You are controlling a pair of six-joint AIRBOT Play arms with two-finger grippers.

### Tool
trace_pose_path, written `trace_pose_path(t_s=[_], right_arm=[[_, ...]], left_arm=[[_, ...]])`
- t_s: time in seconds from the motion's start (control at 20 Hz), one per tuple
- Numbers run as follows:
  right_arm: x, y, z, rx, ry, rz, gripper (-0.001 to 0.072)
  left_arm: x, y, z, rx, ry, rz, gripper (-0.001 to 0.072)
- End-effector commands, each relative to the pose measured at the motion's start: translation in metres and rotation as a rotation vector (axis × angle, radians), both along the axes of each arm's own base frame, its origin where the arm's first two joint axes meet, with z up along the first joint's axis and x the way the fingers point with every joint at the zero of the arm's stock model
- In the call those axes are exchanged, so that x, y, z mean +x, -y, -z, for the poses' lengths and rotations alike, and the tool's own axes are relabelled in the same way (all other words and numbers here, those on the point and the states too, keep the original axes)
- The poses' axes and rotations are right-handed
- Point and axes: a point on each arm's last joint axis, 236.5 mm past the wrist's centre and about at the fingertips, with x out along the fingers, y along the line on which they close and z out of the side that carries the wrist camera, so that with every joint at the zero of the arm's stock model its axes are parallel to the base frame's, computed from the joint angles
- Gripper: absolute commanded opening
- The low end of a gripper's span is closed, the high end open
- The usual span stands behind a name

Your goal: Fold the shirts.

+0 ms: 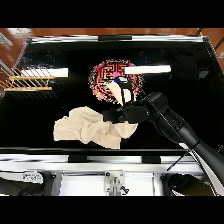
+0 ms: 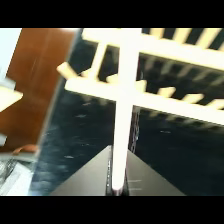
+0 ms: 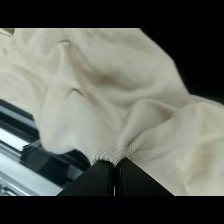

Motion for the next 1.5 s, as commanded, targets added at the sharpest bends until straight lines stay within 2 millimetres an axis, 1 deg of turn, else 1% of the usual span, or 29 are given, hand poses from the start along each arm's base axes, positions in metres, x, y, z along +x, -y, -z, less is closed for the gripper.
trace_pose_path(t_s=[0.0, 0.1, 0.15, 0.2, 0.25, 0.3, 0.4, 0.45, 0.55, 0.65, 0.7, 0.8, 0.9, 0.95, 1.05, 1.2, 1.25, 1.35, 1.4, 1.45], right_arm=[[0.013, 0.017, 0.005, -0.073, 0.051, -0.008, 0.0069], [0.018, 0.027, 0.008, -0.119, 0.072, -0.010, 0.0069], [0.019, 0.032, 0.009, -0.145, 0.080, -0.012, 0.0069], [0.021, 0.038, 0.011, -0.166, 0.081, -0.007, 0.0069], [0.023, 0.043, 0.012, -0.171, 0.073, 0.005, 0.0069], [0.028, 0.051, 0.012, -0.174, 0.068, 0.027, 0.0069], [0.043, 0.069, 0.012, -0.181, 0.070, 0.070, 0.0069], [0.050, 0.079, 0.012, -0.186, 0.074, 0.087, 0.0069], [0.059, 0.096, 0.012, -0.181, 0.064, 0.116, 0.0069], [0.065, 0.106, 0.012, -0.161, 0.047, 0.139, 0.0069], [0.066, 0.109, 0.012, -0.148, 0.039, 0.147, 0.0069], [0.066, 0.108, 0.010, -0.118, 0.026, 0.148, 0.0069], [0.065, 0.105, 0.009, -0.105, 0.020, 0.146, 0.0069], [0.063, 0.099, 0.008, -0.077, 0.008, 0.147, 0.0069], [0.061, 0.090, 0.005, -0.032, -0.006, 0.150, 0.0069], [0.058, 0.080, 0.001, 0.012, -0.026, 0.150, 0.0069], [0.057, 0.078, 0.001, 0.022, -0.033, 0.150, 0.0069], [0.052, 0.075, 0.000, 0.034, -0.052, 0.146, 0.0069], [0.049, 0.074, 0.001, 0.040, -0.067, 0.142, 0.0069], [0.047, 0.073, 0.000, 0.044, -0.075, 0.140, 0.0069]], left_arm=[[-0.022, 0.089, -0.038, -0.063, -0.029, 0.116, 0.0039], [-0.037, 0.145, -0.043, -0.108, -0.075, 0.191, 0.0038], [-0.046, 0.175, -0.043, -0.121, -0.095, 0.238, 0.0038], [-0.058, 0.201, -0.039, -0.117, -0.123, 0.279, 0.0038], [-0.075, 0.224, -0.030, -0.094, -0.165, 0.315, 0.0038], [-0.093, 0.241, -0.017, -0.057, -0.217, 0.339, 0.0038], [-0.139, 0.274, 0.017, 0.011, -0.318, 0.395, 0.0038], [-0.165, 0.292, 0.034, 0.033, -0.354, 0.441, 0.0038], [-0.214, 0.320, 0.063, 0.066, -0.388, 0.510, 0.0038], [-0.262, 0.340, 0.084, 0.065, -0.410, 0.577, 0.0038], [-0.284, 0.349, 0.090, 0.044, -0.408, 0.604, 0.0038], [-0.319, 0.362, 0.093, 0.005, -0.398, 0.664, 0.0037], [-0.346, 0.376, 0.094, -0.017, -0.382, 0.763, 0.0038], [-0.359, 0.383, 0.096, -0.004, -0.390, 0.835, 0.0037], [-0.378, 0.388, 0.111, 0.082, -0.442, 0.948, 0.0037], [-0.386, 0.399, 0.144, 0.213, -0.451, 1.036, 0.0037], [-0.384, 0.403, 0.152, 0.227, -0.441, 1.029, 0.0037], [-0.368, 0.394, 0.163, 0.258, -0.418, 0.887, 0.0037], [-0.364, 0.397, 0.165, 0.259, -0.403, 0.879, 0.0037], [-0.363, 0.407, 0.165, 0.235, -0.379, 0.898, 0.0037]])
